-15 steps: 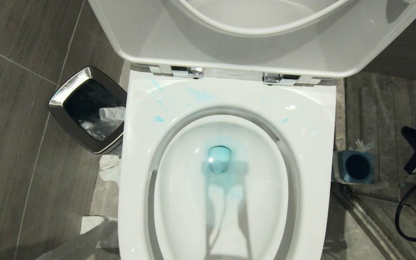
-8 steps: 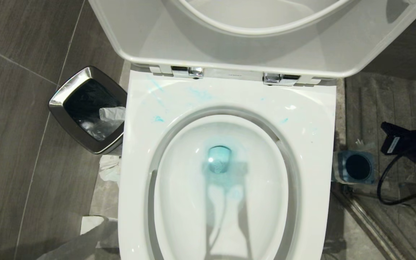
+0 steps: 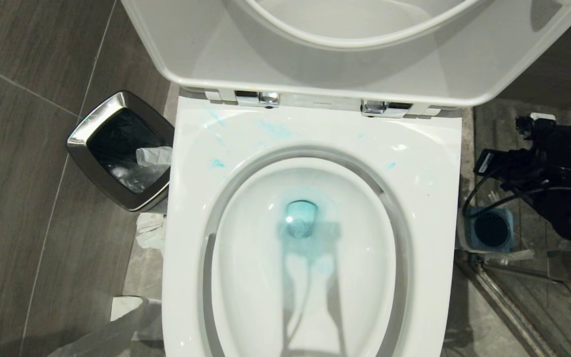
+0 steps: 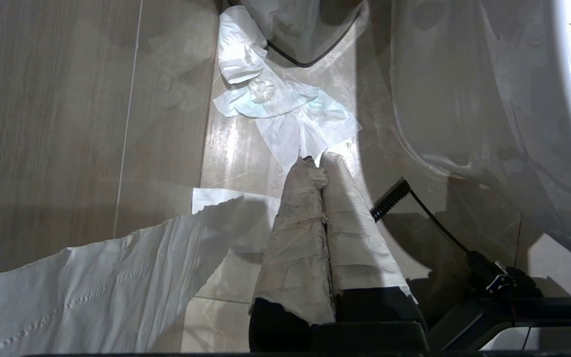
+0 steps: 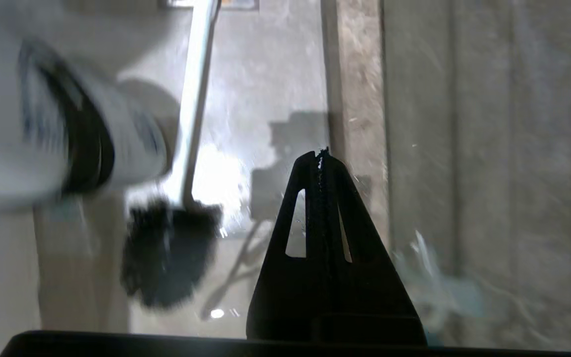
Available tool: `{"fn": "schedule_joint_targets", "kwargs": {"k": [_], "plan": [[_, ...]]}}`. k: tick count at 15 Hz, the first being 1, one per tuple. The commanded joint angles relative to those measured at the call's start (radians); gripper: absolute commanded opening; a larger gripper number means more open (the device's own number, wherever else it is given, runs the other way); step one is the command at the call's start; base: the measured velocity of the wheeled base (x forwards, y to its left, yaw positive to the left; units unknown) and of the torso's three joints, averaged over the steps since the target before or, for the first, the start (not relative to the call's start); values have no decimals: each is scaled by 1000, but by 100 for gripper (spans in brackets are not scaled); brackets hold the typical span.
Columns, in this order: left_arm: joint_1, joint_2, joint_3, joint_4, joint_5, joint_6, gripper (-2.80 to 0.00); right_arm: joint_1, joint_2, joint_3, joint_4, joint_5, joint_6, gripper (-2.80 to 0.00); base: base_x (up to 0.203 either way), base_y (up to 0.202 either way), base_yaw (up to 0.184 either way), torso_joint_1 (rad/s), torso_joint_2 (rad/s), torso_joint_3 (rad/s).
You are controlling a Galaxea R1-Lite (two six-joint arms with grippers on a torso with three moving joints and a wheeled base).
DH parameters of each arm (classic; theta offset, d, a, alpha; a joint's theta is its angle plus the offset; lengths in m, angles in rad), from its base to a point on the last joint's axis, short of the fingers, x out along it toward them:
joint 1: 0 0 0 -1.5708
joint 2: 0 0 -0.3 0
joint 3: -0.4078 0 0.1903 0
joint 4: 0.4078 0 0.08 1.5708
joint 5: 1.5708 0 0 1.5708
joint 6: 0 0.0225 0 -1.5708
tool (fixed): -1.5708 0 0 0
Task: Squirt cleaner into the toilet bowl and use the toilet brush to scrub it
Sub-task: Scrub the toilet bowl
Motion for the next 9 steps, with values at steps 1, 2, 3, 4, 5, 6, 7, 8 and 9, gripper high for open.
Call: {"fn": "schedule_joint_targets", "kwargs": {"k": [1,2,3,4,5,6,7,8,9], "plan": [[0,0,8,0,2,0,-280,3,79,-131,69,-10,32,-280,0,0,0,0,0,0],[0,0,8,0,0,0,-280,4,103,-202,133,-16,65,-280,0,0,0,0,0,0],[0,0,8,0,2,0,-280,4,126,-270,201,-20,100,-280,0,0,0,0,0,0],[0,0,8,0,2,0,-280,5,153,-342,263,-22,133,-280,0,0,0,0,0,0],[0,0,8,0,2,0,-280,5,183,-411,318,-22,160,-280,0,0,0,0,0,0],[0,0,8,0,0,0,-280,6,210,-478,372,-23,184,-280,0,0,0,0,0,0],[0,0,8,0,2,0,-280,7,234,-542,425,-22,208,-280,0,0,0,0,0,0],[0,0,8,0,2,0,-280,8,255,-605,478,-19,232,-280,0,0,0,0,0,0],[0,0,8,0,2,0,-280,9,275,-666,525,-13,252,-280,0,0,0,0,0,0]]}}
